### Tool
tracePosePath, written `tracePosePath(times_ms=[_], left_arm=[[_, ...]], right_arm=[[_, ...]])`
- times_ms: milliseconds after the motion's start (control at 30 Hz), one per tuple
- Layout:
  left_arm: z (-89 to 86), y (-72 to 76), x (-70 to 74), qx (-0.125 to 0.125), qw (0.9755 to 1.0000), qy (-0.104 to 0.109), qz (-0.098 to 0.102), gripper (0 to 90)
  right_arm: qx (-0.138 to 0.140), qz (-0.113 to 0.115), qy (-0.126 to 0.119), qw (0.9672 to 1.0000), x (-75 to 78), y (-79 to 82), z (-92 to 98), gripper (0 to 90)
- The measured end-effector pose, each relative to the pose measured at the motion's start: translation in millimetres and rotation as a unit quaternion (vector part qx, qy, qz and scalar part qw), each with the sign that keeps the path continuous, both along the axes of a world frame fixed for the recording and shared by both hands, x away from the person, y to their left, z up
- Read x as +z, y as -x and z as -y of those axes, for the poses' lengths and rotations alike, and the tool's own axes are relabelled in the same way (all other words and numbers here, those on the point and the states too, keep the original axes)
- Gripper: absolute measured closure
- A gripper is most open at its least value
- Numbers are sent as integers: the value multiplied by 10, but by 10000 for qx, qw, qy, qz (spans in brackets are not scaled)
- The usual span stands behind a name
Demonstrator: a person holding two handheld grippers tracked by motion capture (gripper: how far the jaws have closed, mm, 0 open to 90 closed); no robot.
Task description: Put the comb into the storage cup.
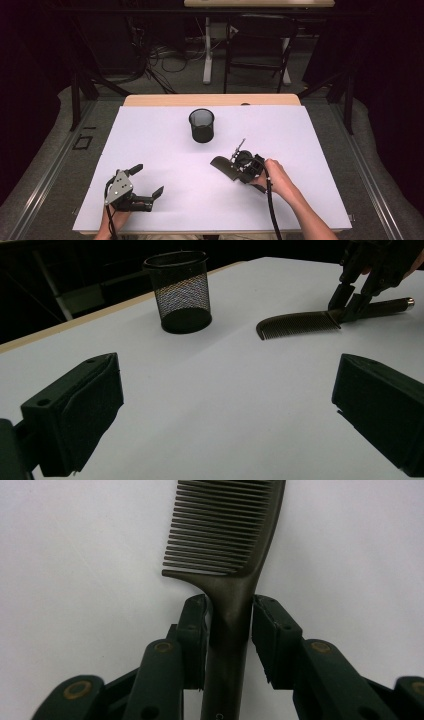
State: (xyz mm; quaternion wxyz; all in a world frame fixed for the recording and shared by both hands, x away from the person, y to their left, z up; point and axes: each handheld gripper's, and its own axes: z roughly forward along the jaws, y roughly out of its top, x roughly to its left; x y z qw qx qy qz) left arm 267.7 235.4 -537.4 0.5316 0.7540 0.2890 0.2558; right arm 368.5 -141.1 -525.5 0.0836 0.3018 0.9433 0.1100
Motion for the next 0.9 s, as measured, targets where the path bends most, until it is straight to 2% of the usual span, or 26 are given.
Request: tracePosePath(times_ms=[333, 567, 900], left_arm=[[-3, 6, 7, -11, 10000, -13, 22, 1], [-3, 1, 4, -26, 10000, -10, 3, 1], [-9, -3, 6, -22, 10000, -12, 13, 1]], right_arm=[[-62, -28, -5, 10000, -31, -7, 10, 687], [-190, -189, -182, 9995, -34, -34, 50, 712], [-277, -280, -351, 9986, -21, -41, 88, 722]])
